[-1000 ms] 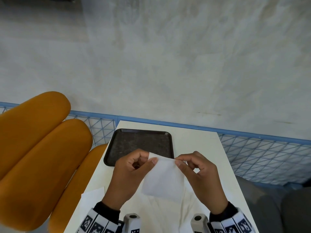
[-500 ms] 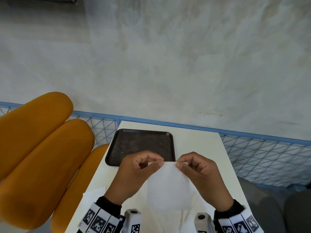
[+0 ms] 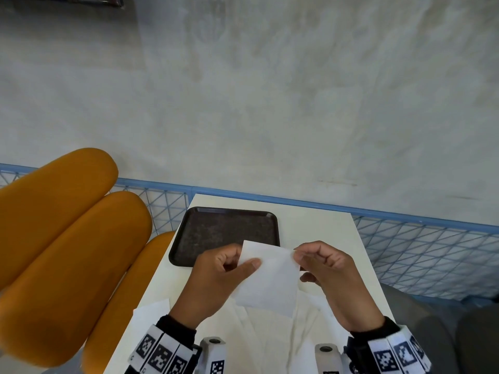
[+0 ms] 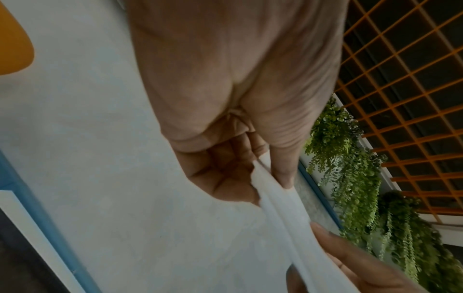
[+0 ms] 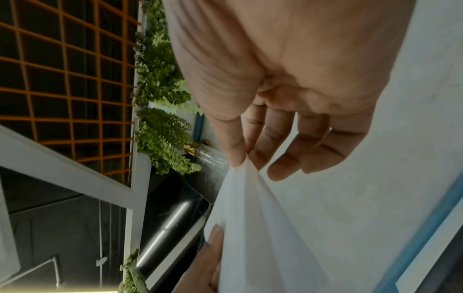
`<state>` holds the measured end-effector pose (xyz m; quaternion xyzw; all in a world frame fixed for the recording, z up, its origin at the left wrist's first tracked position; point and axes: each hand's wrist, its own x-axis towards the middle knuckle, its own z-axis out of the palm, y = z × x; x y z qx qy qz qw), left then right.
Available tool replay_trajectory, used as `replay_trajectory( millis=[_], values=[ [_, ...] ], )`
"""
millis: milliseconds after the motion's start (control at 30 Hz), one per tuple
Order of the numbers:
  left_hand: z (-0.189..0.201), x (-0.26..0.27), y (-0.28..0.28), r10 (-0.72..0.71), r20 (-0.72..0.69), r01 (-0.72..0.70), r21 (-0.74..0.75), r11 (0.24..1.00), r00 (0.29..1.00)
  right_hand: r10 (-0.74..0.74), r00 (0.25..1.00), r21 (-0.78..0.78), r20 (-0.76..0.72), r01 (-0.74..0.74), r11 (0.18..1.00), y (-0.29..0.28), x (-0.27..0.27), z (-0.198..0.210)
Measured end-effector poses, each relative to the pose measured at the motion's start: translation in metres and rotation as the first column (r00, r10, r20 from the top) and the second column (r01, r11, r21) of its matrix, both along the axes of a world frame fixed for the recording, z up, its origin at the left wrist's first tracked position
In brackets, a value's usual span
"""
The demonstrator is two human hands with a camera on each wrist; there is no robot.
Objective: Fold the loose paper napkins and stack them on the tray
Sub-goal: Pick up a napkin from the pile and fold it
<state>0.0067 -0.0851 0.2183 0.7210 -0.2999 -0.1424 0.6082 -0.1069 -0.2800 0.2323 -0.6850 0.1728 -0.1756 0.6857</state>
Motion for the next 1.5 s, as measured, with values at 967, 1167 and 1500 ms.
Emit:
replay_trajectory(
  millis=[967, 1167, 1500],
  values=[
    [-0.015, 0.007, -0.024, 0.109, 0.106, -0.118, 0.075, 0.99, 0.988, 0.086, 0.988, -0.347, -0.125, -0.125, 0.93, -0.029, 0.006, -0.025],
    [-0.043, 0.003, -0.06, 0.228, -0.195, -0.224, 0.044, 0.974, 0.954, 0.04, 0.983, -0.08, -0.181, -0.055, 0.995, -0.011, 0.006, -0.068],
    [-0.069, 0.003, -0.109, 0.239, -0.437, -0.159, 0.212, 0.964, 0.867, -0.139, 0.969, -0.019, -0.205, 0.138, 0.99, -0.041, 0.019, -0.105]
  ],
)
